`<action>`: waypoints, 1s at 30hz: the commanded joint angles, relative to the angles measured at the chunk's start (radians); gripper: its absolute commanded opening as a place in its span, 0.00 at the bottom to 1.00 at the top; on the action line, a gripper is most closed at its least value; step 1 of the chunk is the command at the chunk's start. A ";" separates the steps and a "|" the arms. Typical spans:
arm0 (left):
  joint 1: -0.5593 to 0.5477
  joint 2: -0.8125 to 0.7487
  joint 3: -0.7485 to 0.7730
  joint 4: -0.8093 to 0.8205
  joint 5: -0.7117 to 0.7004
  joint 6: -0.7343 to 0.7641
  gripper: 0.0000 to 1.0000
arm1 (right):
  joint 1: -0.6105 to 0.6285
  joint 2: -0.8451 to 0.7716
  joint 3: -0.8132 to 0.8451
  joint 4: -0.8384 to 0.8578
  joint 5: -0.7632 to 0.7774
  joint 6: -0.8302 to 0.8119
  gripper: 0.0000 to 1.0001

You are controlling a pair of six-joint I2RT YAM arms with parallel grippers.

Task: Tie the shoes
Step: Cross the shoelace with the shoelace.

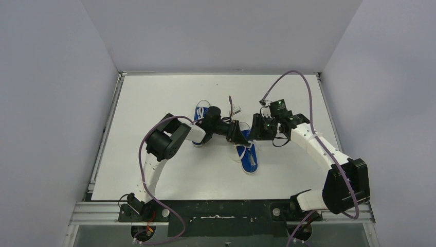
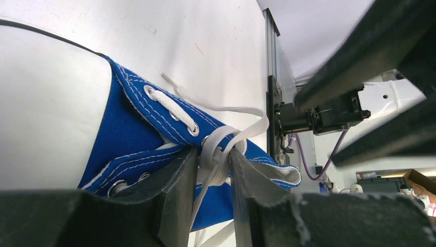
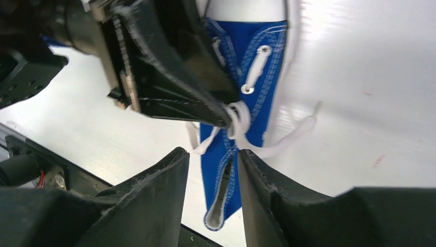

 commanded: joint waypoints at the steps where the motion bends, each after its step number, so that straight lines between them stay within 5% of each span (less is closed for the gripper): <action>1: 0.000 0.006 -0.014 0.039 0.003 0.006 0.28 | -0.093 -0.020 0.016 -0.012 -0.003 -0.046 0.40; 22: 0.001 -0.064 -0.028 -0.066 0.054 0.125 0.20 | -0.163 0.150 -0.036 0.136 -0.214 -0.090 0.23; 30: -0.006 -0.063 -0.030 -0.045 0.058 0.120 0.19 | -0.138 0.173 -0.034 0.161 -0.227 -0.067 0.29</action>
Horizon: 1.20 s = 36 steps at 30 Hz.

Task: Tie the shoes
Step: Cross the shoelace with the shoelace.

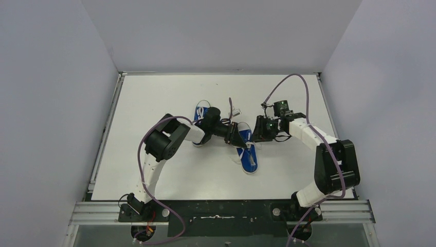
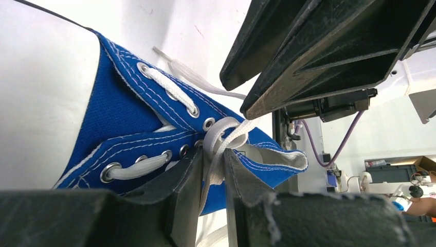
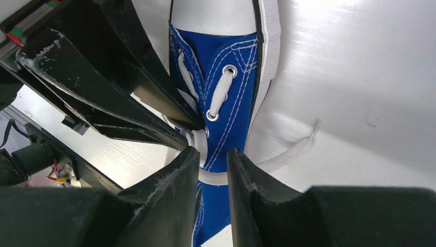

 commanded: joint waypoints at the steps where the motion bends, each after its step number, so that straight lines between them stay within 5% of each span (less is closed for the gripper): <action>1: -0.010 -0.043 -0.001 0.013 0.033 0.028 0.19 | 0.023 0.001 0.006 0.058 -0.031 0.016 0.29; 12: -0.013 -0.047 -0.003 0.048 0.056 0.016 0.18 | 0.060 0.032 0.010 0.026 -0.006 -0.004 0.22; 19: -0.027 -0.042 0.003 0.035 0.086 0.034 0.16 | 0.044 0.011 -0.007 0.065 0.007 0.068 0.33; 26: -0.041 -0.055 0.026 -0.130 0.081 0.157 0.16 | 0.045 0.041 -0.013 0.077 -0.008 0.102 0.26; 36: -0.041 -0.062 0.030 -0.138 0.061 0.163 0.16 | 0.060 0.067 -0.003 0.014 0.016 0.044 0.25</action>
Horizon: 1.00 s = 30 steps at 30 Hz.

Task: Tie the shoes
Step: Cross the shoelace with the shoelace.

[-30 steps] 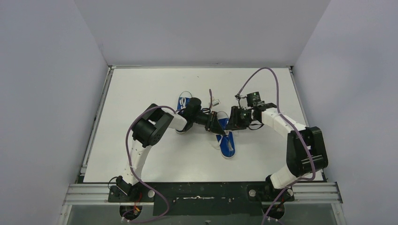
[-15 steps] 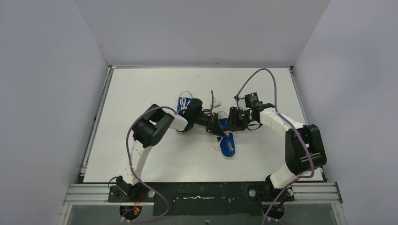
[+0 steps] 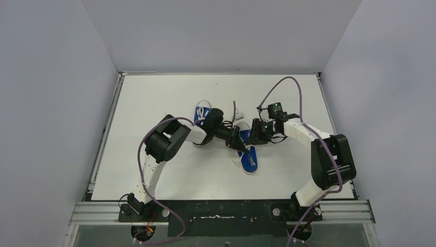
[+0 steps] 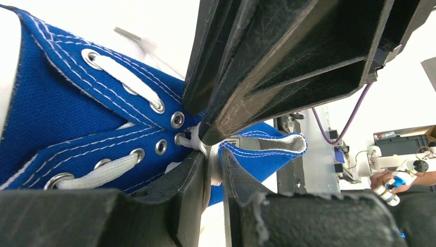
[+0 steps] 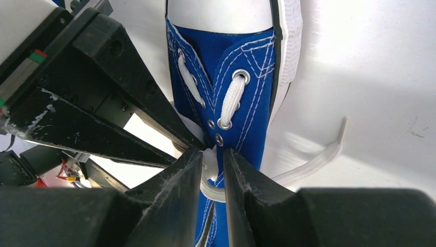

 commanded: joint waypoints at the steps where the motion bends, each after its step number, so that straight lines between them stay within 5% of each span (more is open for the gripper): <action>1: -0.015 -0.048 0.025 -0.040 0.009 0.036 0.16 | 0.009 0.009 0.005 -0.026 0.023 -0.041 0.23; 13: -0.013 -0.039 0.054 -0.087 -0.002 0.047 0.17 | 0.051 0.005 0.046 -0.074 0.025 -0.127 0.27; 20: -0.012 -0.043 0.057 -0.104 -0.005 0.051 0.19 | 0.065 -0.013 0.056 -0.084 0.042 -0.145 0.00; 30: 0.009 -0.030 0.095 -0.122 -0.018 0.022 0.25 | 0.056 -0.136 0.063 -0.039 -0.019 -0.101 0.00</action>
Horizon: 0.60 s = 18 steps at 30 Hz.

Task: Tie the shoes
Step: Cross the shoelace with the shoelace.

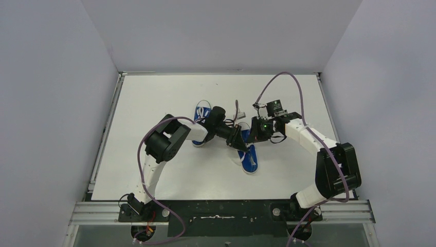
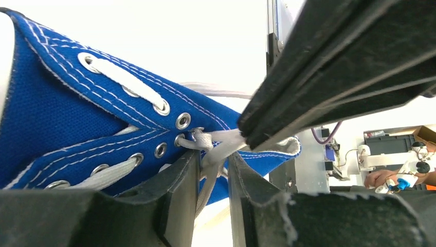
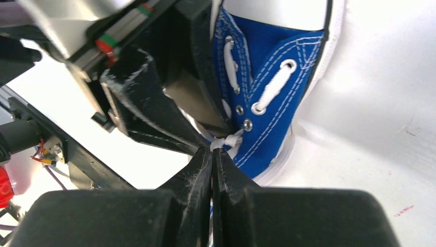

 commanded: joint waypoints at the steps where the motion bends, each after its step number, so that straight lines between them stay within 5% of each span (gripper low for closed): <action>1: 0.013 -0.026 0.046 0.013 -0.025 -0.016 0.26 | 0.009 -0.066 0.025 0.031 -0.058 0.012 0.00; 8: 0.052 -0.013 0.021 0.225 -0.028 -0.176 0.32 | 0.006 -0.070 -0.003 0.050 -0.082 -0.005 0.00; 18: 0.030 0.013 0.078 0.151 -0.033 -0.129 0.36 | 0.006 -0.083 -0.037 0.157 -0.130 0.105 0.00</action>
